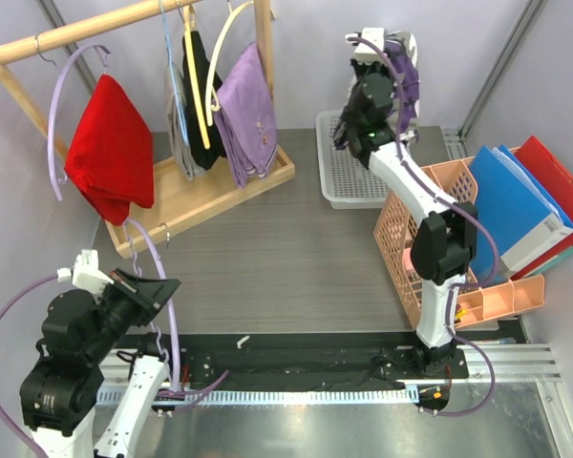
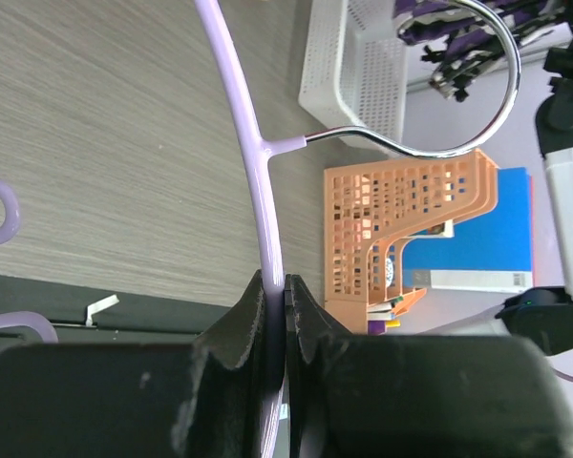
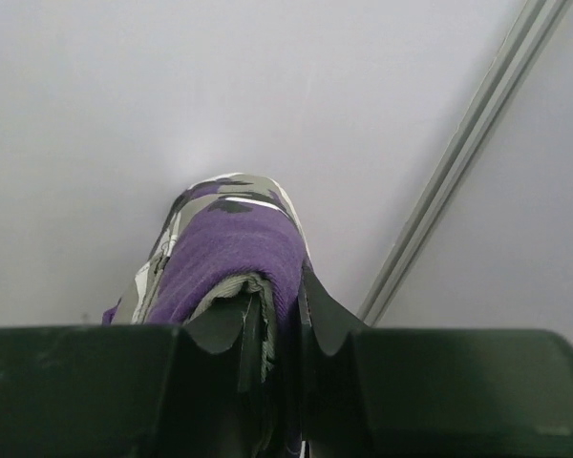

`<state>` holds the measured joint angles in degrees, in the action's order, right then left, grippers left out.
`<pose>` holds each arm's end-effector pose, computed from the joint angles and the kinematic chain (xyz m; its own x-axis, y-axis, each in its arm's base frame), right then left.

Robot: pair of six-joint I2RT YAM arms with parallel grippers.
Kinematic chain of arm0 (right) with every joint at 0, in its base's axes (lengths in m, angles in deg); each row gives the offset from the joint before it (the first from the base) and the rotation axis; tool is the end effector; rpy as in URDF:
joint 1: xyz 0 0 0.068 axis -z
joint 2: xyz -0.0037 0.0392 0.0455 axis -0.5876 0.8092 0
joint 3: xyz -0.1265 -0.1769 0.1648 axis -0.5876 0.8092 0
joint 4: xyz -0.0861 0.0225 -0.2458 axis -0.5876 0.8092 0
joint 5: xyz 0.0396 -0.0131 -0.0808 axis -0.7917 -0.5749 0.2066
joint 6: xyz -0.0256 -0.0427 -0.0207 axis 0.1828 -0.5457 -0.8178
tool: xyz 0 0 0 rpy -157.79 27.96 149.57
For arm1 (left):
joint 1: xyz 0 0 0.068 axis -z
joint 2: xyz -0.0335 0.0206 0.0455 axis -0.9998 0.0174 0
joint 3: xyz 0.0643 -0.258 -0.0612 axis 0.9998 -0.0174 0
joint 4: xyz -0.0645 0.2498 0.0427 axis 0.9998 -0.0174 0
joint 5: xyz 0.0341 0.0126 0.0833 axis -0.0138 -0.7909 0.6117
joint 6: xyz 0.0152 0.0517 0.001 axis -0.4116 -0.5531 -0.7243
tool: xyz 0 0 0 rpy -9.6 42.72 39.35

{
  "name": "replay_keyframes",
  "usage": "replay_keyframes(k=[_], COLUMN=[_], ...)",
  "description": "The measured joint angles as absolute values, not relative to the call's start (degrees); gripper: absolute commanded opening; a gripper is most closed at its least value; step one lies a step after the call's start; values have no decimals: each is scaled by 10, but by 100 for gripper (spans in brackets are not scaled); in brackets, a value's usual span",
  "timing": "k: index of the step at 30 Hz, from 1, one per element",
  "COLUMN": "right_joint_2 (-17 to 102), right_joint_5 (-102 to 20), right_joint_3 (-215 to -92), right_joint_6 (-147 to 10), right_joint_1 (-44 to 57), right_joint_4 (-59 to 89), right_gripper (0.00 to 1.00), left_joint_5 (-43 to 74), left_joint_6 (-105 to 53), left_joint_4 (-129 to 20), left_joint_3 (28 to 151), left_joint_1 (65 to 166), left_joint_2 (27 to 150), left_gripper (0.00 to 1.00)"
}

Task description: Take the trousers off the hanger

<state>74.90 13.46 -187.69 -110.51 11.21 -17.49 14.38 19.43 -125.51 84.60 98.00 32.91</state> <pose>0.4289 0.1695 0.4455 0.1848 -0.3467 -0.9196 0.4887 0.8442 -0.2201 -0.0076 -0.0046 0.3832 -0.4513 -0.7677 -0.4550 -0.1401 0.5645 -0.8135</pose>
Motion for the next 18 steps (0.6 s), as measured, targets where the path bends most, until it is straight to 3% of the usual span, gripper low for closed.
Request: replay_keyframes(k=[10,18], right_joint_2=[750,752], right_joint_5=[-44,-132], right_joint_3=[-1852,-1852], right_joint_6=[-1063,-1041], right_joint_1=[260,292], right_joint_4=[-89,-23], right_gripper=[1,1], left_joint_5=[129,129], left_joint_6=[175,162], left_joint_4=[-1240,-1236], left_joint_3=[819,818], left_joint_1=[980,980], left_joint_2=[374,380], left_gripper=[0,0])
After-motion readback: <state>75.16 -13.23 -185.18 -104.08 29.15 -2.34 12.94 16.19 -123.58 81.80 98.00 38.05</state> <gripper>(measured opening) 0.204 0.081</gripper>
